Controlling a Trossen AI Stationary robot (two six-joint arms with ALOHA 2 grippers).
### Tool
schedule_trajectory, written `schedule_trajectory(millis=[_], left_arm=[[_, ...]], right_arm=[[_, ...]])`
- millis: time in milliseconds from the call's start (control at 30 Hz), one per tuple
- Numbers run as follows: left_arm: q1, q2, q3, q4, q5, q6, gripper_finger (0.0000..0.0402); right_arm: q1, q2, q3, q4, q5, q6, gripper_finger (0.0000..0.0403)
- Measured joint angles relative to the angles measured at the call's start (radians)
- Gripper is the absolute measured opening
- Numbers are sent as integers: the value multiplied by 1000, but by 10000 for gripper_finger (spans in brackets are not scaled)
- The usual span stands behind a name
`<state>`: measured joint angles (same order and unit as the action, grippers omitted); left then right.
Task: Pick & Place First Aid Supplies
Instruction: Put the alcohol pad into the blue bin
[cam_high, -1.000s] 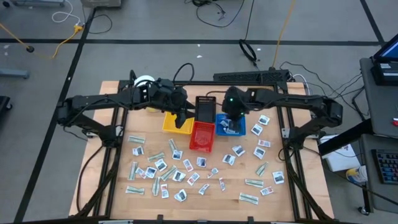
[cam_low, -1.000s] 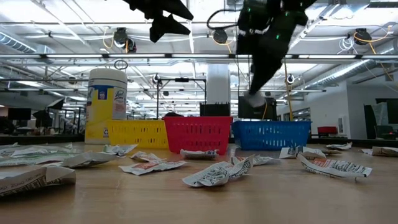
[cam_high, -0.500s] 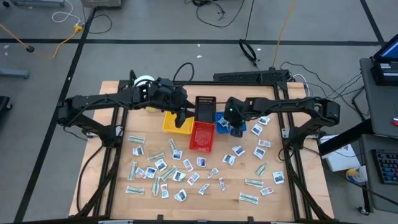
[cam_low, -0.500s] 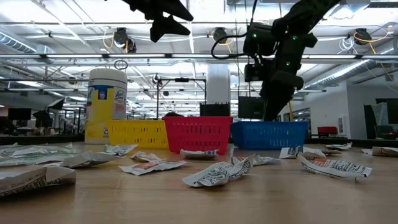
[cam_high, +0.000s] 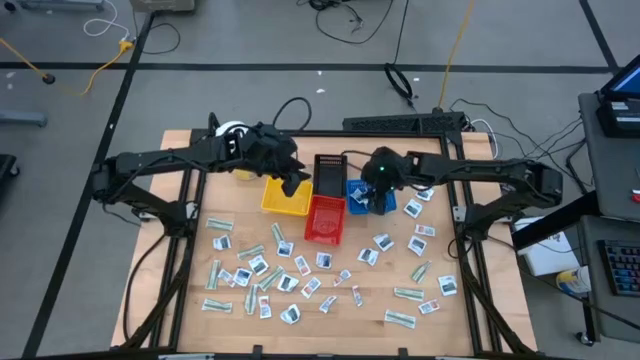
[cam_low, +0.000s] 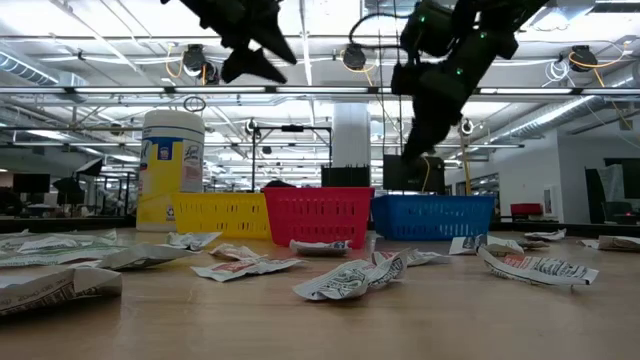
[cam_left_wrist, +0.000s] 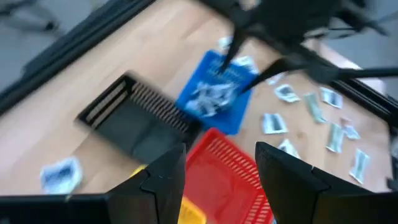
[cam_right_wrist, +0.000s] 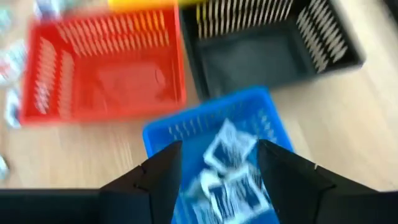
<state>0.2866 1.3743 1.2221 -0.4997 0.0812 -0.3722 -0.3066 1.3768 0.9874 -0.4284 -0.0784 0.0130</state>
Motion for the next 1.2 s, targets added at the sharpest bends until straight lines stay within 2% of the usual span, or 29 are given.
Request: schedule_trajectory(millis=[300,433,533,733,833,967,1200], left_arm=[[29,0,0,-131,-148,-256,200],[28,0,0,-218,-235,-407,198],[31,14,1,-278,-256,-491,181],[64,93,3,-274,-157,-512,125],[88,155,1,-262,-123,-509,110],[137,223,1,-222,-97,-509,111],[222,333,41,-157,-67,-500,146]], right_arm=[[0,-84,0,183,0,84,204],[0,-94,0,210,4,84,206],[0,-94,0,216,5,84,207],[0,-94,0,230,4,81,208],[0,-94,0,230,1,79,208],[0,-94,0,229,-1,61,208],[0,-94,0,229,-4,-19,208]])
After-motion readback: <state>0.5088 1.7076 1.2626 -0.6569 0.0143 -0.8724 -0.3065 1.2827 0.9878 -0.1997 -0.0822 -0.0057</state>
